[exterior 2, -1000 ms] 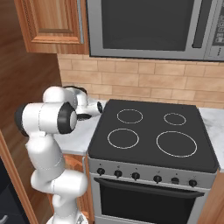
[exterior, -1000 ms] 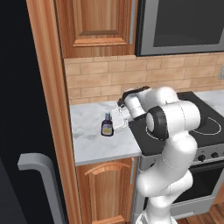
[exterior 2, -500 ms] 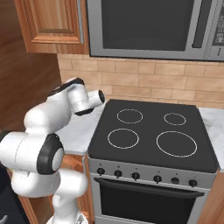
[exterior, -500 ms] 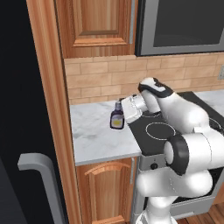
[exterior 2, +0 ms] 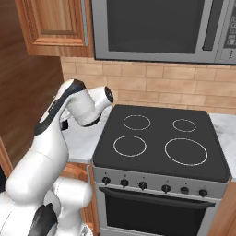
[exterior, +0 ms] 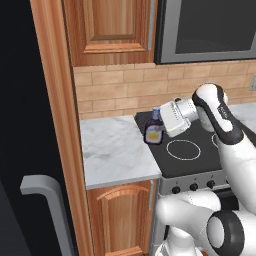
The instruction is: Place the ketchup and condiment bottle from the counter to the top shelf of the fridge. If the existing items in the fridge are on the top shelf, move them to other shelves.
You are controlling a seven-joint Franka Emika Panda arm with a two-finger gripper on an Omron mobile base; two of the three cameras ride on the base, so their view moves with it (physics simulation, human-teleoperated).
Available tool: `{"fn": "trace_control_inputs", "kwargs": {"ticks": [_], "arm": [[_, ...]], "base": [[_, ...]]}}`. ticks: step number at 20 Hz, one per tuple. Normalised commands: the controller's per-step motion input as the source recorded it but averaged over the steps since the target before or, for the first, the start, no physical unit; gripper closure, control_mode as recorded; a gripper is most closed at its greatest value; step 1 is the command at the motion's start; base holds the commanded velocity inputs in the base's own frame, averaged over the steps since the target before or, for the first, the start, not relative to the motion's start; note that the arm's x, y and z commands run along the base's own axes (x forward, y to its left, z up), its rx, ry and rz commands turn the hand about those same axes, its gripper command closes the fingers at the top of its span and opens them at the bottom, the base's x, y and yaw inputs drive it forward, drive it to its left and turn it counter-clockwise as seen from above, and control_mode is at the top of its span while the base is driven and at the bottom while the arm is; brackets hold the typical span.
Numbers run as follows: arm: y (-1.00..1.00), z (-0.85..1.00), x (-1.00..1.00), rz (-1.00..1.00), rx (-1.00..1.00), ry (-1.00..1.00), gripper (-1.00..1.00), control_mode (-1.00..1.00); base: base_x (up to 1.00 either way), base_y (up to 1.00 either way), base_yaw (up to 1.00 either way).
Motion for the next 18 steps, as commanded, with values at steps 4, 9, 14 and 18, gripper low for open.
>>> {"fn": "trace_control_inputs", "kwargs": {"ticks": [4, 9, 14, 18], "arm": [[-0.29, 0.54, -1.0, 0.0, 0.0, -0.01, 1.0, -1.0], [-0.03, 0.31, -0.89, 0.0, -0.02, -0.03, 1.0, -1.0], [0.05, 0.01, -0.49, 0.0, -0.02, -0.01, 1.0, 1.0], [0.0, 0.0, 0.0, 0.0, 0.0, 0.0, 1.0, 1.0]], "base": [[0.0, 0.0, 0.0], [0.0, 0.0, 0.0], [-0.4, 0.0, 0.03], [-1.0, -0.11, 0.13]]}}
